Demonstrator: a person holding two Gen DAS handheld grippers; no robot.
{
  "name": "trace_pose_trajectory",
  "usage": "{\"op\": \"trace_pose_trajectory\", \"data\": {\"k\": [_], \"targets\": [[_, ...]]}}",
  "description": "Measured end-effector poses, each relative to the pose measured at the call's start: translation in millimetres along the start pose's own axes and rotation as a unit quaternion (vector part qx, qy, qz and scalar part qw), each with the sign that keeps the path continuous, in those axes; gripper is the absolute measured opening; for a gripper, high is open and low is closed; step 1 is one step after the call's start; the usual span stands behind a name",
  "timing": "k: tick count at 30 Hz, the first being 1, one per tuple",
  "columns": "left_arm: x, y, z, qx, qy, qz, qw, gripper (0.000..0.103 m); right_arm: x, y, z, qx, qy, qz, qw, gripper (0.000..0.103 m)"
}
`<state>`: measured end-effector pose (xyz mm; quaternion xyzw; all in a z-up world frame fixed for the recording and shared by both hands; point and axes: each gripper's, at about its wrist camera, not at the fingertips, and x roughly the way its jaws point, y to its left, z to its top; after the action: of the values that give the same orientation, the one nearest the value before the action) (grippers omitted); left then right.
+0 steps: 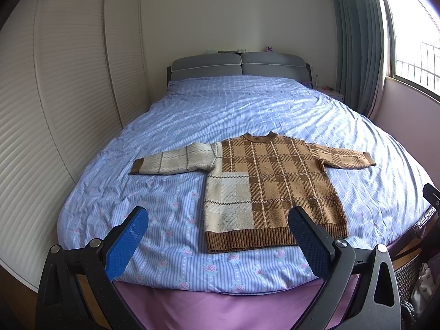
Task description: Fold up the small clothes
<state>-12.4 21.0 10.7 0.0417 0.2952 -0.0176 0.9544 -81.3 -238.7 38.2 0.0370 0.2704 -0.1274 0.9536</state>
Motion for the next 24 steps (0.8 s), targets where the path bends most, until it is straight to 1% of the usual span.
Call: {"op": "trace_pose_trajectory", "data": {"k": [24], "targets": [[-1.6, -0.2, 1.3, 0.002, -0.002, -0.001, 1.0, 0.103, 2.2, -2.6, 1.6, 0.003, 0.001, -0.004, 1.0, 0.102]]}}
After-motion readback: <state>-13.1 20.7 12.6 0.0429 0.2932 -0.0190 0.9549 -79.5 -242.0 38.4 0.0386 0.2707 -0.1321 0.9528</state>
